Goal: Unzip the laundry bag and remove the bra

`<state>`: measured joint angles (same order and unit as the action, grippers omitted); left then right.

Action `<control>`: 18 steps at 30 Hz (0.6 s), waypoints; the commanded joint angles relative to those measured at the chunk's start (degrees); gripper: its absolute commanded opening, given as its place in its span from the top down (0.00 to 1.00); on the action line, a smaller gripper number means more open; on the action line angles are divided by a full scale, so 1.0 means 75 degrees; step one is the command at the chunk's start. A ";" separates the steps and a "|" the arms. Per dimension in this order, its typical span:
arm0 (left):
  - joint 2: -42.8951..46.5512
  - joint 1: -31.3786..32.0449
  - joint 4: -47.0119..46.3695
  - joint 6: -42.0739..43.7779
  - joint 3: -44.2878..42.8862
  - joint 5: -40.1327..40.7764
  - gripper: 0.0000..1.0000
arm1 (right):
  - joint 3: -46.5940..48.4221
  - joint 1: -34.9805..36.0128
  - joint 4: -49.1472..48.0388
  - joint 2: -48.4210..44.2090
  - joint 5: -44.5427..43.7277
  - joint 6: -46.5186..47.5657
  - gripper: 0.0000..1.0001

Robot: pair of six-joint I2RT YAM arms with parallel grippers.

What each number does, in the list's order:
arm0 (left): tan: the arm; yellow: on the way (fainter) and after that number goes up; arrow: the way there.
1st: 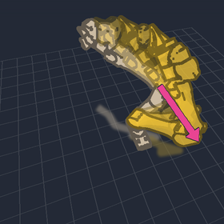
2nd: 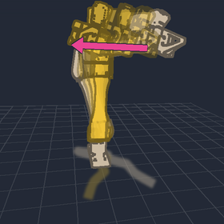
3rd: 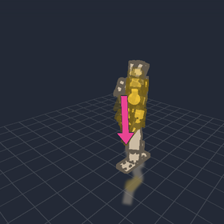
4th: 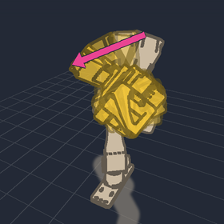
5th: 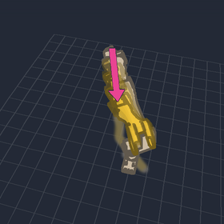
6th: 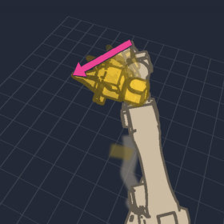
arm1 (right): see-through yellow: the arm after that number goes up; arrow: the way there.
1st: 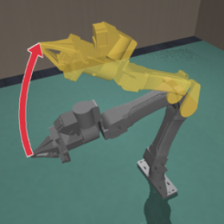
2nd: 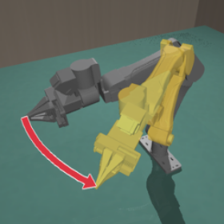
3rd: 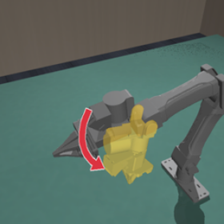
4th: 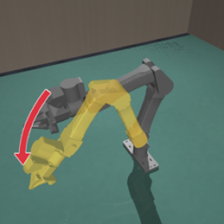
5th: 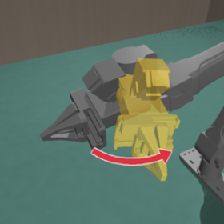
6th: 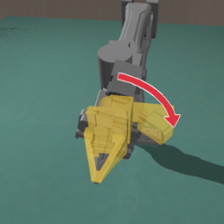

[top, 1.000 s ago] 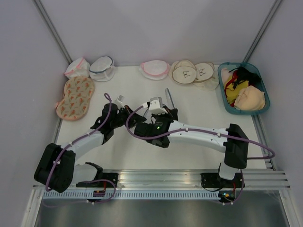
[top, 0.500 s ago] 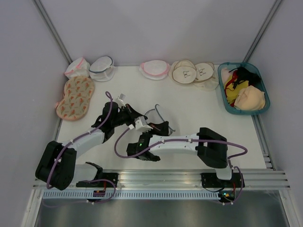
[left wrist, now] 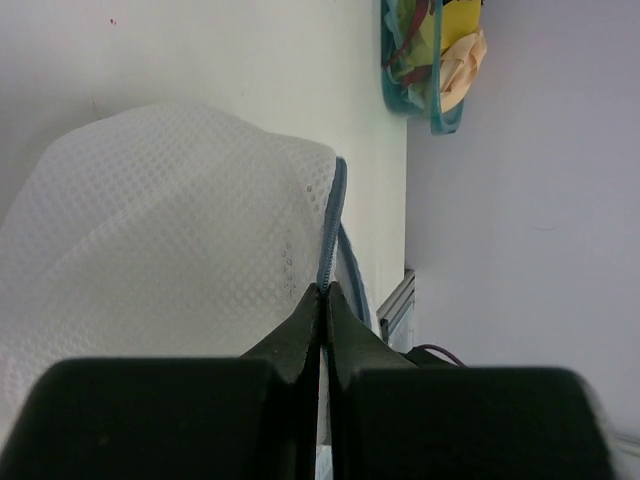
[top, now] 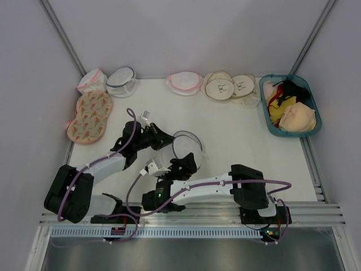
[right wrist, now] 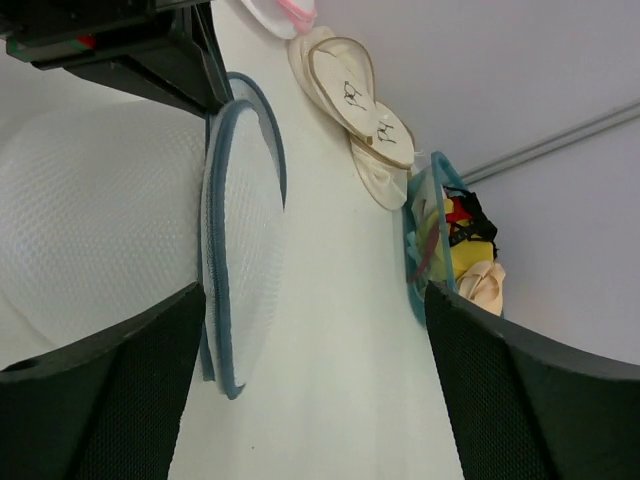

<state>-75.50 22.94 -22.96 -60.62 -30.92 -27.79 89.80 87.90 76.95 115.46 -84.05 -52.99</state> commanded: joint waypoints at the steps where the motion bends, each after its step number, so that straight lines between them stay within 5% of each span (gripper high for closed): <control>1: 0.0106 -0.0035 -0.0407 -0.0144 -0.0026 -0.0220 0.98 | 0.0214 0.0092 0.0885 0.0016 -0.2634 -0.0340 0.05; 9: 0.0224 -0.0059 -0.0255 -0.0109 -0.0085 -0.0267 0.98 | 0.0144 0.0350 0.0885 -0.0897 -0.2411 -0.1136 0.02; 18: 0.0329 -0.0094 -0.0068 -0.0050 -0.0073 -0.0478 0.88 | -0.0136 0.1158 0.0396 -0.4317 -0.1427 -0.2556 0.02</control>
<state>-74.81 22.81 -22.55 -60.62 -30.92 -29.93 89.69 94.61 76.75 91.94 -83.79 -66.15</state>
